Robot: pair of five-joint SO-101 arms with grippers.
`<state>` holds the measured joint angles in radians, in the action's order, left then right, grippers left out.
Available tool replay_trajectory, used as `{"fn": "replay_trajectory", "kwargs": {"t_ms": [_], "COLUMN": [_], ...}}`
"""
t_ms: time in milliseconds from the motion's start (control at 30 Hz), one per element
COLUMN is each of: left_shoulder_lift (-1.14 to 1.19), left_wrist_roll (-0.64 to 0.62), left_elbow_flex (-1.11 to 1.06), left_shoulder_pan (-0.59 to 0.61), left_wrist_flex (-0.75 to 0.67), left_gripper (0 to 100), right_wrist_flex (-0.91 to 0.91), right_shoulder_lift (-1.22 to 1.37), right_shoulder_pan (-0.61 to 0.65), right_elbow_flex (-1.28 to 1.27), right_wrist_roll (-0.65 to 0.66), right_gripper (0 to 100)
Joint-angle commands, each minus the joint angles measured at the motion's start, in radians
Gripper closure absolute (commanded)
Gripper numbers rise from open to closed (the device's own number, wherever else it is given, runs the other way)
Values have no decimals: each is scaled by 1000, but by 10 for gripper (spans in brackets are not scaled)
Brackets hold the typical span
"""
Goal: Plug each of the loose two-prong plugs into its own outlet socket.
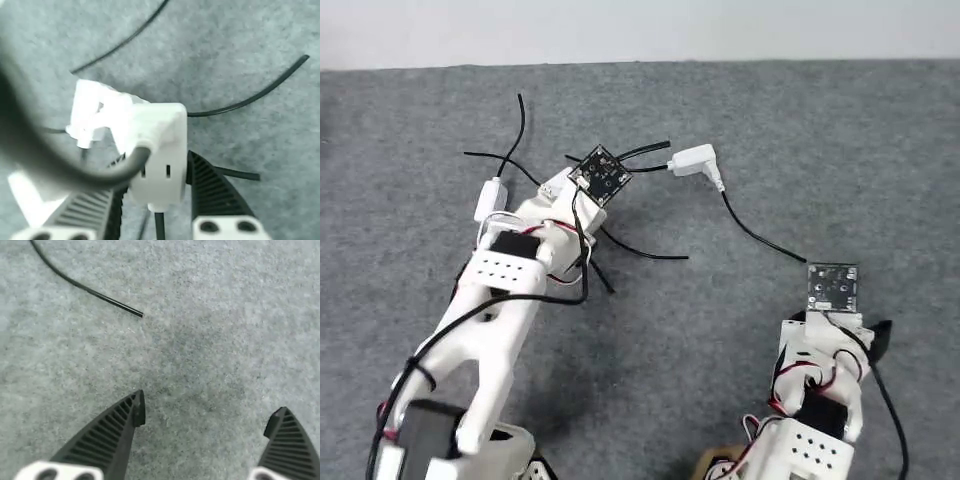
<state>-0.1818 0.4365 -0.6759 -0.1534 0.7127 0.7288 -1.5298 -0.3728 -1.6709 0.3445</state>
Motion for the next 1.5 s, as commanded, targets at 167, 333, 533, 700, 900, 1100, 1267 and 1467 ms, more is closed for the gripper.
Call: {"fn": "replay_trajectory", "kwargs": {"t_ms": [167,333,533,700,900,1100,1267,1467], "left_shoulder_lift": [-31,-31,-58,-219,-519,-781,-941,-1112], "left_wrist_roll": [-173,-173,-172,-173,-169,-169,-173,-270], "left_elbow_flex": [122,145,143,65,-286,-595,-728,-871], "left_shoulder_pan": [12,57,245,405,479,480,482,482], "left_wrist_flex": [-29,-29,87,212,176,97,94,91], "left_gripper": [591,606,606,606,607,607,607,607], "right_wrist_flex": [25,24,7,41,85,99,99,99], "right_shoulder_lift": [-12,-12,-12,-12,-12,-10,-7,-2], "right_shoulder_pan": [41,45,101,179,242,271,271,271], "right_elbow_flex": [11,8,-17,-18,-18,-20,-20,-20], "right_wrist_roll": [44,44,38,43,44,44,44,44], "right_gripper": [627,627,627,627,627,627,627,627]}}
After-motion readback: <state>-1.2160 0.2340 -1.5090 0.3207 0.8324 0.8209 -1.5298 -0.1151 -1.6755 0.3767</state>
